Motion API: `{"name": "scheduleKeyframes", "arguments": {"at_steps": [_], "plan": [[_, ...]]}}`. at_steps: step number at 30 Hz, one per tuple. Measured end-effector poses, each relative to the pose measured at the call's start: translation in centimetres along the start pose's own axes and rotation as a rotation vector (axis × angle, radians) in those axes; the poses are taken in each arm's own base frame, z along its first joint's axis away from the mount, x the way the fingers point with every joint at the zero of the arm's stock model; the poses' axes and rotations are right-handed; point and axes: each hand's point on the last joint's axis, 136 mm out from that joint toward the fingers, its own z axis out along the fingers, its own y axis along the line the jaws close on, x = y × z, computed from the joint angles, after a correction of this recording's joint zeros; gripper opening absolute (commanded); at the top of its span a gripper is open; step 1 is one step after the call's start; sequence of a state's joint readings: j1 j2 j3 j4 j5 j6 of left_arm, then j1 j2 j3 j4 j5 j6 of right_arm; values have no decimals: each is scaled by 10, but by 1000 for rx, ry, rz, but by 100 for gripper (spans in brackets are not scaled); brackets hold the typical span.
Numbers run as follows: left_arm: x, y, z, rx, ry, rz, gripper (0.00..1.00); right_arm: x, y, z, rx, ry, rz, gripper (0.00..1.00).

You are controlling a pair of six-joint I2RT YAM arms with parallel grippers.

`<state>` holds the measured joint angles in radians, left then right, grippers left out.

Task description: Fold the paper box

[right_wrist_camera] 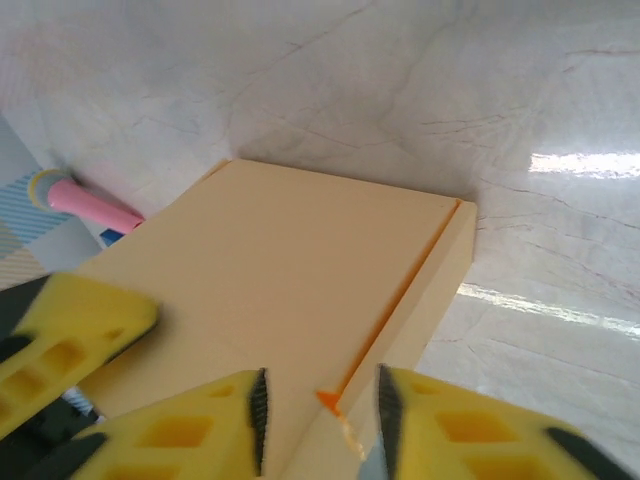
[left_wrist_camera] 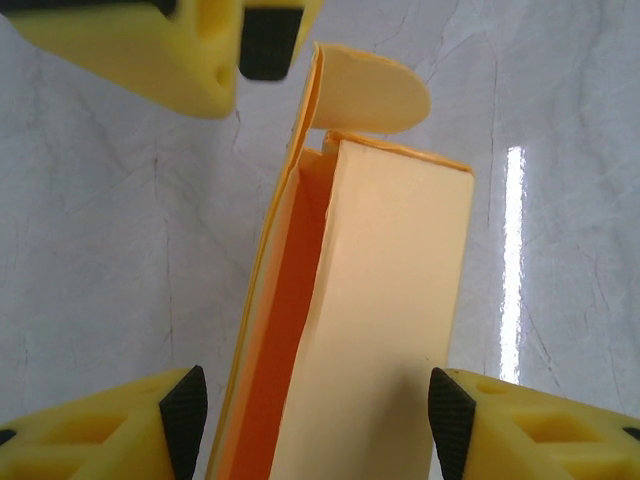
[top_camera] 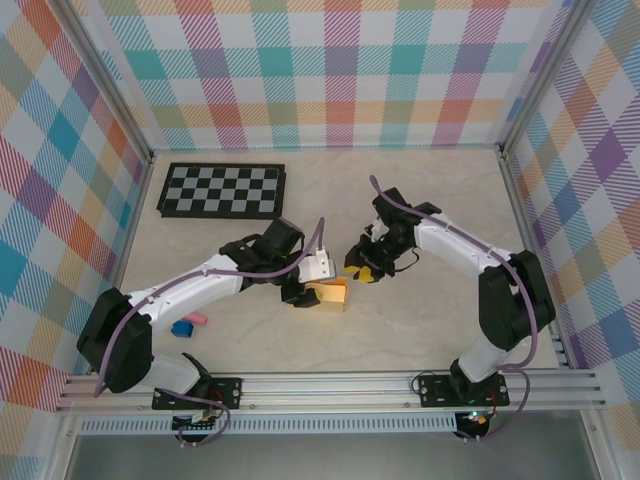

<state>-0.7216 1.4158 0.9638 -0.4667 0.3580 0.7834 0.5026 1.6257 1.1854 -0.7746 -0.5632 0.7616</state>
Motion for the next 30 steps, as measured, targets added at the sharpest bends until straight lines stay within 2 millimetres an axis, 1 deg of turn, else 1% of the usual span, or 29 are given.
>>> {"name": "scheduleKeyframes", "arguments": {"at_steps": [1,3,6,7,11,14,16,19,22,25,28,30], "plan": [[2,-2,3,8,2,-5,61,-1,2,-4,-10,-10,1,43],[1,-3,5,21,-11,-5,61,-1,5,-10,-30,-20,15,47],[-2,0,9,15,-24,2,60,-2,5,-15,-51,-24,52,52],[-2,2,11,13,-21,6,59,-1,5,-16,-54,-23,61,52],[2,7,23,31,8,2,56,1,6,-21,-60,-27,87,59],[1,13,32,44,18,-5,49,3,9,-26,-67,-42,76,60],[-4,19,36,54,12,-9,42,3,9,-30,-65,-64,62,60],[-9,25,37,78,9,-12,41,-2,10,-35,-55,-108,8,61],[-12,30,37,101,12,-28,41,-10,4,-40,-16,-169,-90,63],[-13,37,34,112,7,-49,40,-21,0,-48,35,-260,-233,64],[-12,42,30,128,3,-74,40,-22,0,-59,38,-369,-441,66],[-11,43,31,150,2,-92,40,-13,-1,-65,7,-450,-664,69]]}}
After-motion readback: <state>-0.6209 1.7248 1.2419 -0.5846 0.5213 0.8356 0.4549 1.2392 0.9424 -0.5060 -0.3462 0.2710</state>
